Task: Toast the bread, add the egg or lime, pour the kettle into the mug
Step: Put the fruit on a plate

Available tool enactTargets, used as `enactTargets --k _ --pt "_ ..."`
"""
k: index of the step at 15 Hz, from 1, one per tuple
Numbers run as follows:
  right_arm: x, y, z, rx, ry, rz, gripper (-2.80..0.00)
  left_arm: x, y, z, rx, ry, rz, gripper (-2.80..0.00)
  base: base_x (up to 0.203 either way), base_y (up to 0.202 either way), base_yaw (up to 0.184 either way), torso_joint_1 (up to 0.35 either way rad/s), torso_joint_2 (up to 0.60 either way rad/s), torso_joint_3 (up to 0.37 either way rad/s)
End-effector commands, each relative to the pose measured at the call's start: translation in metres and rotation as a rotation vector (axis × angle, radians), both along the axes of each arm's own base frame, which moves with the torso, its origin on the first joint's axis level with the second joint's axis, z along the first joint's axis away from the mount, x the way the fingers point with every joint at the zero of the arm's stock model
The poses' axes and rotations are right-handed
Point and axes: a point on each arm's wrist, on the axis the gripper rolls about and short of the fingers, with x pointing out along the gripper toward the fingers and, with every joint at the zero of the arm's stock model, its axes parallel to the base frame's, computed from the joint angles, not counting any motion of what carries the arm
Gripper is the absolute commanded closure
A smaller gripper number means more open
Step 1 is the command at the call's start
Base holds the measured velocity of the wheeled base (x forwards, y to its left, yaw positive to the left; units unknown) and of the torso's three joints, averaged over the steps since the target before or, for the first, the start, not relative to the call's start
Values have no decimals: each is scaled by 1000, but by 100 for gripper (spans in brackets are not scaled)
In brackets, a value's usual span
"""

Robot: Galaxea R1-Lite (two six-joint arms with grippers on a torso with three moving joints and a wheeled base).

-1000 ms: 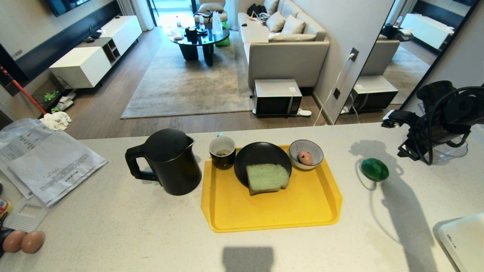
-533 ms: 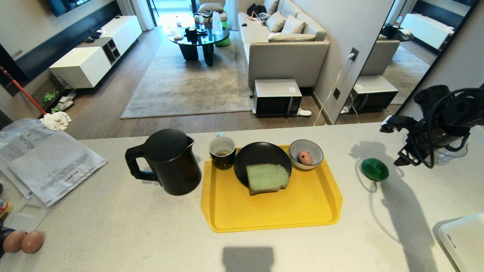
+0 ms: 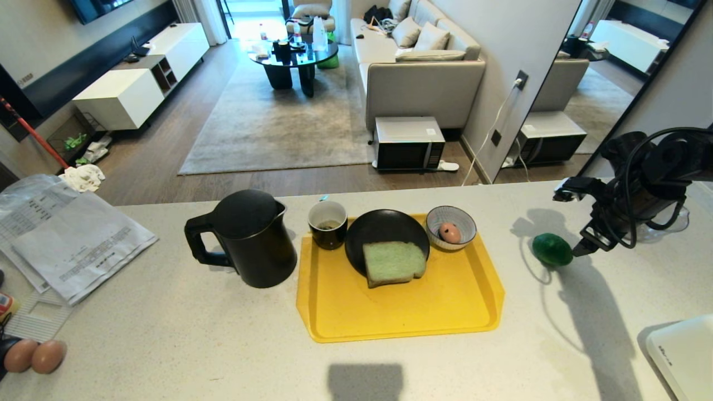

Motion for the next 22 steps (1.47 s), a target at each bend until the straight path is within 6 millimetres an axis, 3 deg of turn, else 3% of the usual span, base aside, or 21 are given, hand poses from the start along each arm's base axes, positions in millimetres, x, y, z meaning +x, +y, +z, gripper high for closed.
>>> enactTargets --k 1,10,22 --pt "5 7 -4 4 8 23 -280 1 0 -4 -1 11 1 0 0 0 0 0 0 0" --pt "22 26 -30 12 54 54 -280 1 0 -4 -1 11 1 0 0 0 0 0 0 0" --pt "46 25 -62 11 64 54 -280 1 0 -4 -1 11 1 0 0 0 0 0 0 0"
